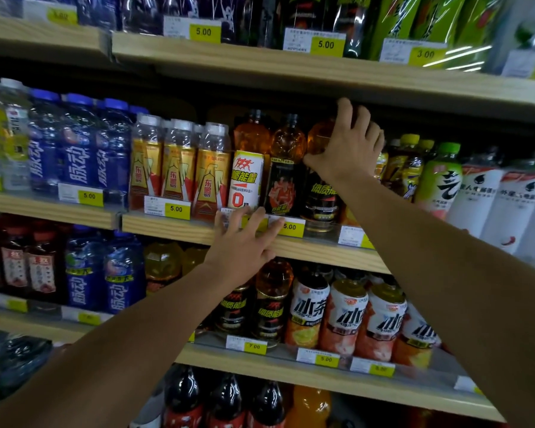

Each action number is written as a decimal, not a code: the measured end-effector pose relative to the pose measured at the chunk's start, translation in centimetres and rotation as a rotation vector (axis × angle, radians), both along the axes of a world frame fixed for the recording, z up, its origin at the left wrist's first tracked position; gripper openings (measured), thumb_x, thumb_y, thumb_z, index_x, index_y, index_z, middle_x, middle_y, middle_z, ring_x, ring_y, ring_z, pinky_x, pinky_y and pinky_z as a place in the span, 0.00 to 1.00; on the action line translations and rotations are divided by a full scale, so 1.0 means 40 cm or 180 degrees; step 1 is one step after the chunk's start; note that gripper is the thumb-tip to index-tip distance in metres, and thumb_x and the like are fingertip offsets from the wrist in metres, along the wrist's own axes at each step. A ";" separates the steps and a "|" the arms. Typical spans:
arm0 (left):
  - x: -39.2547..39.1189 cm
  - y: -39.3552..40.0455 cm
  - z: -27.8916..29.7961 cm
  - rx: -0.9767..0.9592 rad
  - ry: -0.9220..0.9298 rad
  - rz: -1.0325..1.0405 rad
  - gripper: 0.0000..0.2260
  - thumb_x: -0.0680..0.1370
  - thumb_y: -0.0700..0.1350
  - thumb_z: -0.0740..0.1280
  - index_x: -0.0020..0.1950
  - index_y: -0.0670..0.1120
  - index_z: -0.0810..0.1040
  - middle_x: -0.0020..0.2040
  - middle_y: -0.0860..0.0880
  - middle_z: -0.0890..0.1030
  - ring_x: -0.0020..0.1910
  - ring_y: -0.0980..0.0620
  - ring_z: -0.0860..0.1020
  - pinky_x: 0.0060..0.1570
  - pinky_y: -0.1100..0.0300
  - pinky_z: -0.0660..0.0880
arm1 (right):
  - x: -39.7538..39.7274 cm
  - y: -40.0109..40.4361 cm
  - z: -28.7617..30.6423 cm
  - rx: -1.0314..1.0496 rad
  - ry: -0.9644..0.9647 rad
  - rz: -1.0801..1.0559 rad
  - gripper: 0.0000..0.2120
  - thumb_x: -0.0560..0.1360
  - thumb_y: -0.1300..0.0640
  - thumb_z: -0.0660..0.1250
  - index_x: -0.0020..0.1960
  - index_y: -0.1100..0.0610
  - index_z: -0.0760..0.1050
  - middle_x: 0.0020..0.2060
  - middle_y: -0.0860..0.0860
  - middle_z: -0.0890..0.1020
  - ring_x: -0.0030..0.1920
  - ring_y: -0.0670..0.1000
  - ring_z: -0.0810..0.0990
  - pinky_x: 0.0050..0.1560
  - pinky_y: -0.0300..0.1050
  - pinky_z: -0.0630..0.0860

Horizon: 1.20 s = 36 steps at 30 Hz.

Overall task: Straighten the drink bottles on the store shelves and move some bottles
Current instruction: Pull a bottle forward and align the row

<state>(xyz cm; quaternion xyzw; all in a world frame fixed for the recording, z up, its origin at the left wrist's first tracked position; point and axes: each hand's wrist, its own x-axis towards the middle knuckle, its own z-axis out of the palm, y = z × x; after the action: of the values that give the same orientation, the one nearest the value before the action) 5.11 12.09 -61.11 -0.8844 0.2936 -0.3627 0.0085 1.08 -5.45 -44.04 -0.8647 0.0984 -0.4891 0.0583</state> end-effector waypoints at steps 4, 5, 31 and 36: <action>-0.004 0.001 0.003 -0.0041 0.0058 -0.0019 0.29 0.81 0.61 0.57 0.80 0.60 0.50 0.79 0.46 0.53 0.76 0.40 0.49 0.70 0.28 0.53 | -0.029 0.007 -0.030 0.0092 -0.0236 0.0388 0.49 0.67 0.47 0.77 0.78 0.49 0.51 0.73 0.59 0.64 0.70 0.64 0.66 0.70 0.59 0.66; -0.005 0.001 0.002 -0.0053 0.0063 -0.0037 0.29 0.81 0.61 0.58 0.80 0.60 0.51 0.79 0.46 0.53 0.76 0.40 0.49 0.70 0.28 0.53 | -0.033 0.009 -0.039 0.0121 -0.0279 0.0479 0.48 0.68 0.48 0.76 0.78 0.48 0.51 0.73 0.58 0.65 0.69 0.64 0.67 0.68 0.59 0.69; -0.010 0.004 0.014 -0.0085 0.0327 -0.0072 0.29 0.81 0.59 0.60 0.79 0.61 0.50 0.79 0.47 0.51 0.77 0.39 0.47 0.71 0.29 0.50 | -0.282 0.061 -0.060 0.0504 -0.0821 0.1282 0.44 0.68 0.52 0.78 0.76 0.44 0.57 0.70 0.47 0.68 0.62 0.44 0.72 0.58 0.46 0.75; -0.008 0.036 0.003 -0.0040 0.0365 -0.0259 0.24 0.84 0.55 0.58 0.79 0.59 0.56 0.81 0.49 0.49 0.78 0.40 0.46 0.72 0.31 0.53 | -0.350 0.075 -0.124 0.0561 -0.0711 0.1353 0.43 0.68 0.51 0.78 0.75 0.43 0.57 0.71 0.44 0.67 0.57 0.36 0.65 0.47 0.26 0.63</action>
<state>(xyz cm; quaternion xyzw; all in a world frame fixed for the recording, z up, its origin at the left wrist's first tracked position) 4.81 13.51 -61.00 -0.8911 0.3270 -0.3134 -0.0287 -12.91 -2.45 -48.99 -0.7981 -0.0504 -0.5479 0.2454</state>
